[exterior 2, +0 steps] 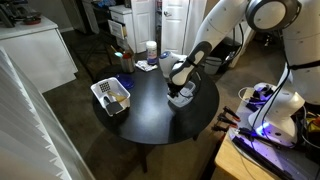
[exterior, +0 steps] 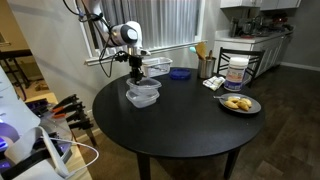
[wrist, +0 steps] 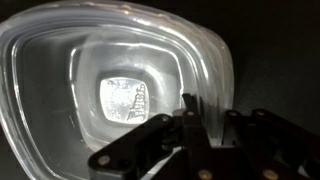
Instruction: Stack the lunchboxes
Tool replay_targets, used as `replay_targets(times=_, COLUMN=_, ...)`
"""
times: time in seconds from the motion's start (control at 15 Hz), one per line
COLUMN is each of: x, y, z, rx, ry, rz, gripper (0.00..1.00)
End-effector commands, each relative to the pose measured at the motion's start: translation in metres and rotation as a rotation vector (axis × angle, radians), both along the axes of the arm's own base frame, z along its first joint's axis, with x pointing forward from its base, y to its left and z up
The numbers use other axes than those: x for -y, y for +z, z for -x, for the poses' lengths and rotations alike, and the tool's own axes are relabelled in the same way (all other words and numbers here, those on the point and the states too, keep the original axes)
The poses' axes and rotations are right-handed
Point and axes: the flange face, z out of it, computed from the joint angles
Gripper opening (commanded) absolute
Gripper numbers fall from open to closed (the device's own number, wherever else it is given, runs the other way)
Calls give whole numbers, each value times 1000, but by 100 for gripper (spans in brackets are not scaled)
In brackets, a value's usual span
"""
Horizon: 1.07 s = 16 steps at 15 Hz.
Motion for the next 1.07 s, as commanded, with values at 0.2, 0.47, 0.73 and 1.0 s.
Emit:
replay_targets(times=0.2, x=12, y=-9, z=-7, rx=7, ry=-40, rz=-7, gripper=50)
replay_targets(times=0.47, x=10, y=-5, z=-11, rx=14, ry=-42, rz=-17, gripper=75)
replay_targets(times=0.73, x=4, y=-3, z=-14, rx=20, ry=-31, rz=-24, gripper=98)
replay_targets(times=1.0, x=1, y=-2, z=-15, rx=26, ry=-21, rz=-35, gripper=100)
